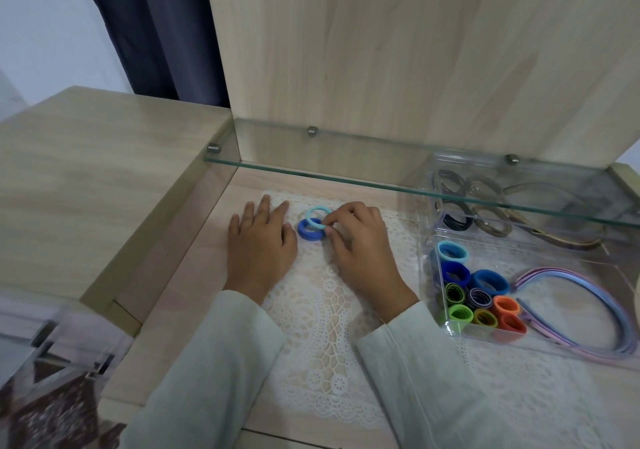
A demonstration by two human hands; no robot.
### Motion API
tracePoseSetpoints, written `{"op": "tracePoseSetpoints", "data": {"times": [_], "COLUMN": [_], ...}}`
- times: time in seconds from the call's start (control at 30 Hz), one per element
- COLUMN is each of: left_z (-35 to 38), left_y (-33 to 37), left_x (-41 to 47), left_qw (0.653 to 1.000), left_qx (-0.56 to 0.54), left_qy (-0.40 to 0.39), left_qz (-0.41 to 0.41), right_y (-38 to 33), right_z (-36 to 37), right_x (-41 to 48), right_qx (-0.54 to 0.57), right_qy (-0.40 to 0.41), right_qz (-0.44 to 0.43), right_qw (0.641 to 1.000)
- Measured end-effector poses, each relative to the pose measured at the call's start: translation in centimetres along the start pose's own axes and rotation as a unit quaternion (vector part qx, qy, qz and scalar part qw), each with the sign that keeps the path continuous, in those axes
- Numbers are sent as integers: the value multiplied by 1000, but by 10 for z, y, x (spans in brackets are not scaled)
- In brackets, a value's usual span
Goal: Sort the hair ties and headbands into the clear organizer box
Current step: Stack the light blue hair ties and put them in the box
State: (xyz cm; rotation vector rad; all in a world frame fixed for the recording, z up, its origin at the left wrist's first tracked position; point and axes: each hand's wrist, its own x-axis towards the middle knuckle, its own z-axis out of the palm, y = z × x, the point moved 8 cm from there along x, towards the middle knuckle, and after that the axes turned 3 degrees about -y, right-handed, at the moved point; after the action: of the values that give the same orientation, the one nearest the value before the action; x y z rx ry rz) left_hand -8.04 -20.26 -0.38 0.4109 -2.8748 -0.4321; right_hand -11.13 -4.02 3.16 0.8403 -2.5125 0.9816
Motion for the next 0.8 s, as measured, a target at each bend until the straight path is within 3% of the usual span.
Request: {"op": "tracePoseSetpoints", "data": {"times": [0.2, 0.47, 0.8], "left_z": [1, 0, 2], "left_y": [0, 0, -1], "left_x": [0, 1, 2], "left_qw": [1000, 1000, 1000], "left_qx": [4, -4, -1], "left_qy": [-6, -5, -19], "left_qz": [2, 6, 1], "right_y": [-12, -10, -10], "right_z": [7, 12, 17], "right_x": [-2, -3, -4], "right_qx": [-33, -35, -116], "right_qy": [-27, -50, -74], "right_qz": [-39, -29, -17], "right_qw": [998, 998, 990]}}
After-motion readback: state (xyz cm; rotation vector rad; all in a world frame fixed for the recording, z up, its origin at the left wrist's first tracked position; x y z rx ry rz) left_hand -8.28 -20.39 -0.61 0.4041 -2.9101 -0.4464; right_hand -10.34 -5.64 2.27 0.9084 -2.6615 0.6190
